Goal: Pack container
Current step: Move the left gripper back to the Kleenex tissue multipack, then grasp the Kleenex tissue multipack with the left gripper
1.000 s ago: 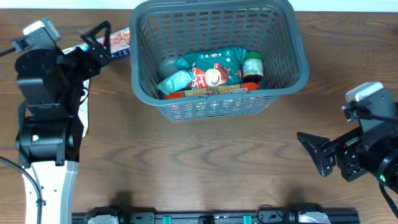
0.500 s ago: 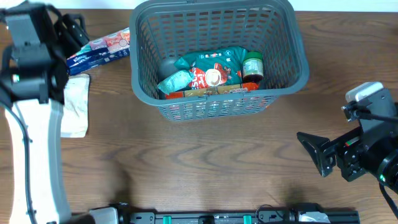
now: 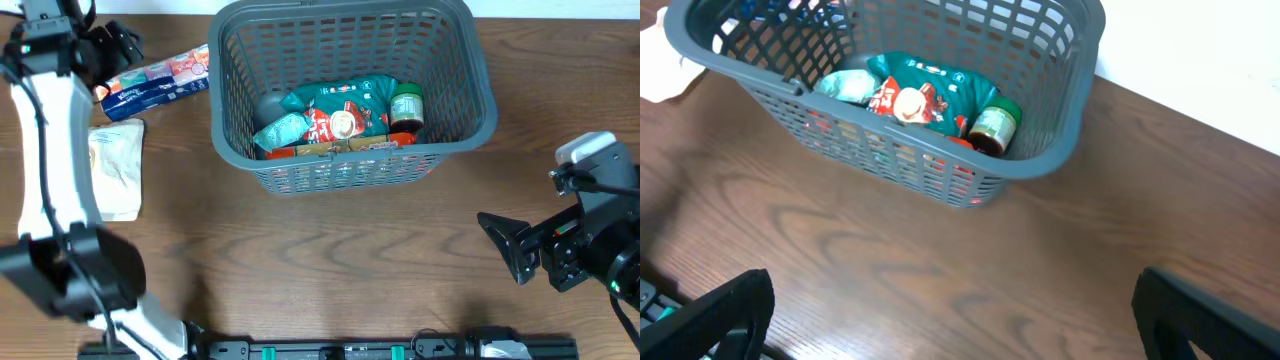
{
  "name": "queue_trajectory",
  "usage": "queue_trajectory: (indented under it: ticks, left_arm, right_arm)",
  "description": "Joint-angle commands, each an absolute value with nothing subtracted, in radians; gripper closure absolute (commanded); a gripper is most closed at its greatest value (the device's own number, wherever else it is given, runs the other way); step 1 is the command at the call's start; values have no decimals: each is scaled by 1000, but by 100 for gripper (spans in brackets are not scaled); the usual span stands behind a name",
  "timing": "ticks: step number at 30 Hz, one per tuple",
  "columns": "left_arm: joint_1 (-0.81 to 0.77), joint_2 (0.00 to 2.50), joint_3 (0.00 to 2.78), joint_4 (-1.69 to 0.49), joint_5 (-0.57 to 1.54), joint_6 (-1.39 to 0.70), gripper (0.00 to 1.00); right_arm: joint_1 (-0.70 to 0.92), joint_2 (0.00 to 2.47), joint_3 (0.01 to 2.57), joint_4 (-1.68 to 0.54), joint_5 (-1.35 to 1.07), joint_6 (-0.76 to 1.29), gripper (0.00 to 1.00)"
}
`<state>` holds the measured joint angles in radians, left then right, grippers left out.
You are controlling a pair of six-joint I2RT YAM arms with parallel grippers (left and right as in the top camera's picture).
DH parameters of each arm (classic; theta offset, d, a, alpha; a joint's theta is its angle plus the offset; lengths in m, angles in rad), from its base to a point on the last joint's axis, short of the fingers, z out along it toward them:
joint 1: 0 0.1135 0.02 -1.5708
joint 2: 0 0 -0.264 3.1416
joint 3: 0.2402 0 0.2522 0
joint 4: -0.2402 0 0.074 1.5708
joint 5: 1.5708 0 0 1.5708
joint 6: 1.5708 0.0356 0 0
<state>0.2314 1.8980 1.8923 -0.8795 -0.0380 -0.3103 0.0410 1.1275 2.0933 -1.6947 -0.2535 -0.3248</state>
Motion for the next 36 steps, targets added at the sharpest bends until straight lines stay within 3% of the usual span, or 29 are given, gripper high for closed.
queue_trajectory:
  ticks: [1, 10, 16, 25, 36]
  left_arm:
    - [243, 1975, 1991, -919, 36, -289, 1]
    - [246, 2146, 2207, -994, 41, -102, 1]
    - [245, 2173, 2243, -942, 38, 273, 1]
    - [245, 2178, 2242, -811, 108, 601, 1]
    - [241, 2293, 2239, -798, 124, 703, 0]
  right_arm:
    - [47, 1126, 2094, -1697, -251, -315, 1]
    - [47, 1126, 2094, -1697, -251, -315, 1]
    - [47, 1126, 2094, -1697, -251, -315, 1]
    - [47, 1126, 2094, -1697, -251, -315, 1]
    - [47, 1126, 2094, -1697, -251, -315, 1]
